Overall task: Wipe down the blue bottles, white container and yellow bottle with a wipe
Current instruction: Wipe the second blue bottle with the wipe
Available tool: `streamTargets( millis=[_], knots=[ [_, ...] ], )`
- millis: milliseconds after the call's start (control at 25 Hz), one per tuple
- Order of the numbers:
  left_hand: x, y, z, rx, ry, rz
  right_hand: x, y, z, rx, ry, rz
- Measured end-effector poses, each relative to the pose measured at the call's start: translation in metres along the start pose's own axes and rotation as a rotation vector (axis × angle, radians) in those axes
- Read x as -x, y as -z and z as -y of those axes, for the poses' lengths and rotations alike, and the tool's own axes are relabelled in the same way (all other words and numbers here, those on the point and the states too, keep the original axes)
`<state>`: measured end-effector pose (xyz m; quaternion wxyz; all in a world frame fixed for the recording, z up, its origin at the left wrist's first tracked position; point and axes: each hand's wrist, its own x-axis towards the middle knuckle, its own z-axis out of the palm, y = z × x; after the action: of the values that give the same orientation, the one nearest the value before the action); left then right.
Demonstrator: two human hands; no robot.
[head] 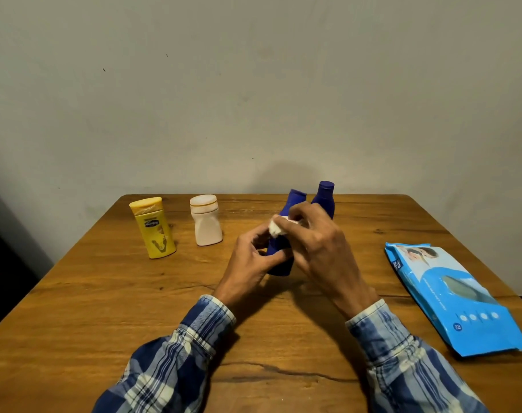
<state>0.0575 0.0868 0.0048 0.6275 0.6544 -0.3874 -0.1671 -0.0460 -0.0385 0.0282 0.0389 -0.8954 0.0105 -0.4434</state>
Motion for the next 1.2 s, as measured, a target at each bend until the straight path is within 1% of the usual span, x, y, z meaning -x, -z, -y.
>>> streamTargets(
  millis=[40,120,160,200,320,360,400,480,520,560,680,720,760,840,880,920,1040,1080,1200],
  knots=[
    [-0.001,0.000,0.000,-0.030,-0.005,0.004,-0.002,0.002,-0.004,-0.016,-0.033,-0.024],
    [0.000,-0.002,-0.002,-0.105,-0.039,0.033,-0.004,0.009,-0.011,-0.053,-0.188,-0.160],
    [0.001,-0.003,-0.002,-0.135,-0.052,0.041,-0.004,0.011,-0.012,-0.066,-0.238,-0.188],
    [0.002,-0.004,0.000,-0.152,-0.058,0.036,-0.004,0.010,-0.008,-0.049,-0.233,-0.159],
    [0.002,-0.005,0.008,-0.148,-0.033,-0.049,-0.002,0.001,0.007,0.038,-0.023,0.084],
    [0.002,-0.005,0.009,-0.153,-0.031,-0.059,-0.004,0.003,0.007,0.041,0.005,0.108],
    [0.002,-0.006,0.007,-0.184,-0.045,-0.056,-0.006,0.006,0.003,0.037,-0.028,0.080],
    [0.001,-0.008,0.004,-0.298,-0.118,-0.040,-0.009,0.015,-0.007,0.023,-0.201,-0.058],
    [0.002,-0.008,0.002,-0.339,-0.148,-0.041,-0.009,0.018,-0.008,0.014,-0.271,-0.091],
    [0.003,-0.009,0.001,-0.353,-0.156,-0.048,-0.009,0.017,-0.006,0.015,-0.281,-0.068],
    [0.004,-0.008,0.008,-0.242,-0.106,-0.094,-0.005,0.006,0.005,-0.093,-0.129,0.130],
    [0.003,-0.008,0.009,-0.184,-0.079,-0.095,-0.006,0.006,0.004,-0.123,-0.123,0.133],
    [0.002,-0.008,0.008,-0.140,-0.060,-0.092,-0.006,0.008,-0.001,-0.135,-0.162,0.077],
    [0.001,-0.007,0.005,-0.072,-0.043,-0.078,-0.006,0.014,-0.013,-0.143,-0.298,-0.102],
    [0.000,-0.006,0.004,-0.026,-0.033,-0.072,-0.005,0.015,-0.015,-0.151,-0.337,-0.151],
    [0.000,-0.005,0.003,0.040,-0.013,-0.065,-0.003,0.013,-0.014,-0.160,-0.328,-0.153],
    [-0.002,0.002,0.001,0.268,0.066,-0.039,-0.001,0.007,-0.008,-0.261,-0.203,-0.035],
    [-0.004,0.005,0.000,0.286,0.077,-0.024,-0.003,0.008,-0.009,-0.307,-0.217,-0.053],
    [-0.005,0.003,-0.004,0.284,0.090,0.068,-0.006,0.017,-0.016,-0.330,-0.360,-0.274]
  ],
)
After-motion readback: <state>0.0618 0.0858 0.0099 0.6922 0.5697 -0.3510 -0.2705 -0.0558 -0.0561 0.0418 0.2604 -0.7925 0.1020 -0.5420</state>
